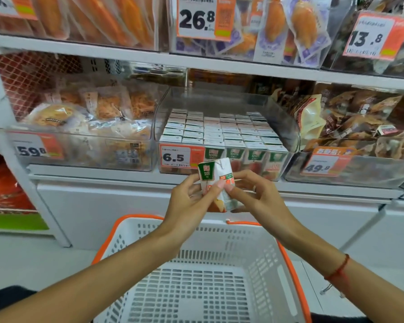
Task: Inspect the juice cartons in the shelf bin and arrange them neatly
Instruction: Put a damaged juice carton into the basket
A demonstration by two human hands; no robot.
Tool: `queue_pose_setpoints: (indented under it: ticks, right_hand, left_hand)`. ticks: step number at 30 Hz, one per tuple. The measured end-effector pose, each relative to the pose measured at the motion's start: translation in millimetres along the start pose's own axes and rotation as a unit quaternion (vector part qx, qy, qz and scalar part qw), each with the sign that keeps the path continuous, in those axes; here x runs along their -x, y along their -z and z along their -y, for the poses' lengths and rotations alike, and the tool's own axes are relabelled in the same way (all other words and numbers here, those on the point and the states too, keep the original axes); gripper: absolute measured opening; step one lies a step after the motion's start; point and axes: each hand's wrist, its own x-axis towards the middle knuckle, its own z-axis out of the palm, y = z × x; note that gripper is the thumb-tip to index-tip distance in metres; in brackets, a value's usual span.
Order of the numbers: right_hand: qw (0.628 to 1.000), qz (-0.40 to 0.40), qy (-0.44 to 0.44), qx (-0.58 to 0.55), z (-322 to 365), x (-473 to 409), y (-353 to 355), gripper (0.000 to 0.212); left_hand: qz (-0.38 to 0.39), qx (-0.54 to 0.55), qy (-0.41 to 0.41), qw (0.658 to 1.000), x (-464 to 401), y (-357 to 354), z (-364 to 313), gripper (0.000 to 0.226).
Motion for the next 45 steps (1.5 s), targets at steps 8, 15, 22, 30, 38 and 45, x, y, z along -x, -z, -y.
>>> queue_pose_setpoints:
  ticks: [8, 15, 22, 30, 38, 45]
  right_hand:
    - [0.969, -0.034, -0.11, 0.22, -90.1, 15.8, 33.9, 0.022]
    - [0.855, -0.082, -0.157, 0.488, -192.3, 57.5, 54.1, 0.055]
    - [0.869, -0.102, -0.198, 0.442, -232.3, 73.5, 46.0, 0.068]
    - [0.869, -0.128, -0.197, 0.435, -252.7, 78.7, 47.3, 0.069]
    - [0.858, -0.12, -0.197, 0.459, -259.0, 80.8, 46.7, 0.071]
    - [0.845, -0.168, -0.159, 0.482, -212.6, 59.0, 58.9, 0.05]
  left_hand:
    - [0.035, -0.223, -0.013, 0.974, -39.1, 10.8, 56.6, 0.026]
    - [0.063, -0.31, 0.062, 0.946, -45.1, 15.3, 164.9, 0.028]
    - [0.107, -0.423, 0.179, 0.882, -27.2, 27.2, 278.4, 0.037]
    - [0.156, -0.569, 0.255, 0.766, -18.2, 34.2, 342.0, 0.054]
    - [0.172, -0.597, 0.264, 0.737, -11.8, 34.3, 339.1, 0.054]
    - [0.096, -0.528, 0.14, 0.832, -32.4, 16.0, 241.9, 0.03]
